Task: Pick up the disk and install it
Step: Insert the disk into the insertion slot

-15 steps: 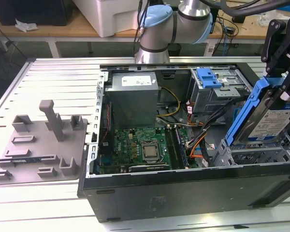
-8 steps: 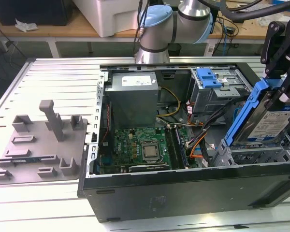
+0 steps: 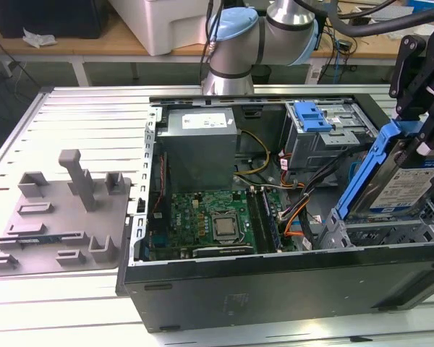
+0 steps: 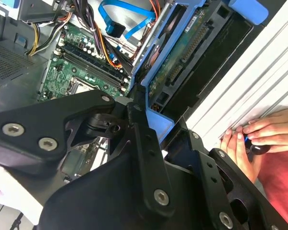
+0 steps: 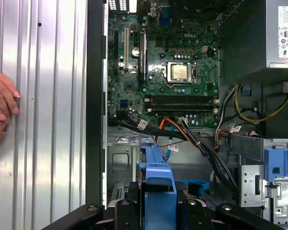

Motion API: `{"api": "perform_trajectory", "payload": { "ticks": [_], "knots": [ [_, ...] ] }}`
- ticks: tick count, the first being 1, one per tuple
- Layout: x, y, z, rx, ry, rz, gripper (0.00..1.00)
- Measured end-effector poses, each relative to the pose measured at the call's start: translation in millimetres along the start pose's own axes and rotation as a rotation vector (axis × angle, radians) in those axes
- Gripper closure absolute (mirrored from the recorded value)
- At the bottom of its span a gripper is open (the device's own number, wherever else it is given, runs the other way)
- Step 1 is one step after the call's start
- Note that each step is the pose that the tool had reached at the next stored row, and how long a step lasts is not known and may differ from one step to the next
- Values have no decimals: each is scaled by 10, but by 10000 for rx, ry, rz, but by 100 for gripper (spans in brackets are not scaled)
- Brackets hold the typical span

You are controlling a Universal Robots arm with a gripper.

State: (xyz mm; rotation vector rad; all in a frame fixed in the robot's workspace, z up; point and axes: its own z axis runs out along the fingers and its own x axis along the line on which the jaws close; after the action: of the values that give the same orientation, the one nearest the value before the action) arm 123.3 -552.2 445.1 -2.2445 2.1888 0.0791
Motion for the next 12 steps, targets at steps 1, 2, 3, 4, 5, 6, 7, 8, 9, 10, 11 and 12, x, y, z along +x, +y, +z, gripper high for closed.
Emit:
{"api": "perform_trajectory", "payload": {
  "ticks": [1, 2, 3, 4, 5, 6, 7, 8, 9, 10, 11, 12],
  "knots": [
    [2, 0, 3, -1, -4, 1, 63],
    [4, 0, 8, 0, -10, 2, 63],
    [7, -2, 21, 5, -27, 0, 63],
    [10, -2, 30, 1, -23, 2, 63],
    [11, -2, 35, 1, -27, 3, 63],
    [13, -2, 39, 1, -31, 4, 63],
    [14, -2, 44, 1, -35, 4, 63],
    [15, -2, 46, 1, -37, 4, 63],
    [16, -2, 50, 1, -43, 5, 63],
    [16, -2, 54, 1, -47, 4, 63],
    [17, -2, 57, 2, -49, 4, 63],
    [18, -2, 61, 2, -53, 5, 63]
  ]
}}
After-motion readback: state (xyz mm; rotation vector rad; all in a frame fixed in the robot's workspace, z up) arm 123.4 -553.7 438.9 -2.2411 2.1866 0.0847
